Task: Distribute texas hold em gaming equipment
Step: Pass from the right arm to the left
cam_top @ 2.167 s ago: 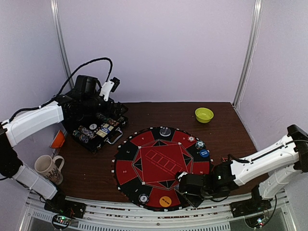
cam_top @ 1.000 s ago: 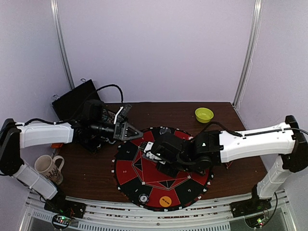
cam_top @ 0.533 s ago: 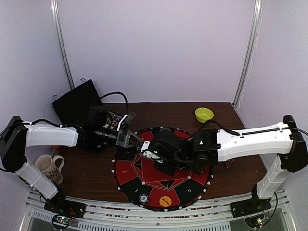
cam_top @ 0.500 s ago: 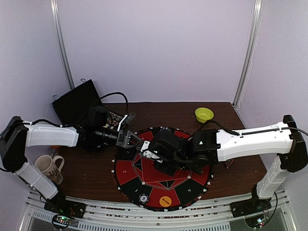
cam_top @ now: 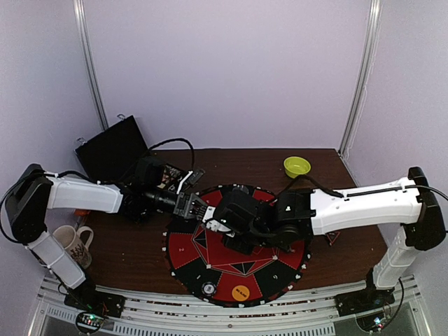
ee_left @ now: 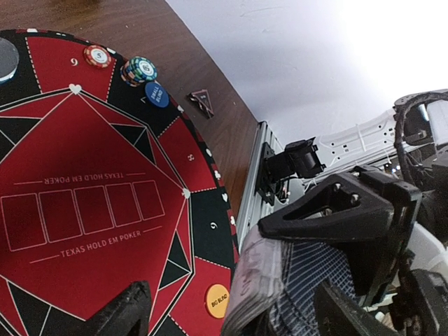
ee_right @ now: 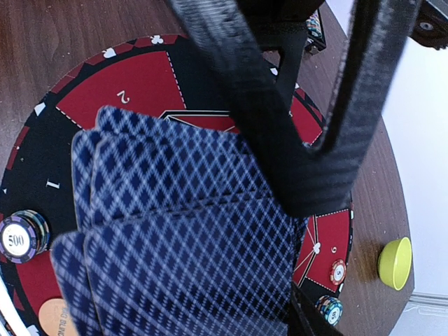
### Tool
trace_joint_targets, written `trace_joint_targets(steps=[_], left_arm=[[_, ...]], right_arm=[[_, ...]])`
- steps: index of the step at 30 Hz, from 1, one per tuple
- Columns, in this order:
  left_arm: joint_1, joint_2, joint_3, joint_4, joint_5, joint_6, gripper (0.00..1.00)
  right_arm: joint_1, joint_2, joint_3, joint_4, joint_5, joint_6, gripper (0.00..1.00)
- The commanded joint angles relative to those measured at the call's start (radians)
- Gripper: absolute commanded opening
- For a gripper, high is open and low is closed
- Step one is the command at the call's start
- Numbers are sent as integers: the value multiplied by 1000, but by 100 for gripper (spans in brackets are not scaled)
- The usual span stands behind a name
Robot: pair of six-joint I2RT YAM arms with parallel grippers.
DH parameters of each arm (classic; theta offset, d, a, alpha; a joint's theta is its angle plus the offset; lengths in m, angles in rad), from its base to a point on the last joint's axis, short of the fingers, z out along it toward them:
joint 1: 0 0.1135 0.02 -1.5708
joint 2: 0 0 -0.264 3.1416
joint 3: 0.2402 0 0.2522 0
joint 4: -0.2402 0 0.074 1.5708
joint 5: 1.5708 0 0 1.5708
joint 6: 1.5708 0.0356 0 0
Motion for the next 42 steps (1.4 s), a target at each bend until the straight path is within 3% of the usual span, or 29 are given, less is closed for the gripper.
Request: trace_joint_targets(steps=[1,6,11,13,18,23,26,28,29,30,31,33,35,42], left_arm=[[-9,36,43,61,71,-7,79],[-19,48,64,-2,98,49,62],[-43,63,116,-162,84,175,66],[-43,77,121,-181,70,190,63],[-48,91,130,-141,95,168,41],[-50,75,124,-117,131,179,3],[-50,59,112,-83,142,168,0],[-50,49,107,-53,128,153,0],[-50,46,106,-40,120,147,0],[-50,44,107,-31,107,142,0],[-50,44,110,-28,92,140,0],[-50,45,120,-32,71,148,0],[-51,49,131,-33,69,154,0],[-50,28,174,-56,33,196,0]], right_arm=[[-6,24,20,16,54,-34,44],[-7,35,21,22,88,-55,44],[-15,40,28,37,108,-80,43],[-16,39,31,42,103,-86,43],[-17,36,32,41,105,-89,43],[-30,25,24,51,107,-86,43],[-38,18,23,60,102,-77,43],[-44,11,24,62,99,-60,51],[-53,5,25,58,85,-45,66],[-64,-4,30,45,56,-10,85],[-80,-16,40,28,0,26,99],[-125,-74,32,13,-158,95,100],[-192,-158,-34,70,-433,147,100],[-393,-484,-459,589,-815,441,100]])
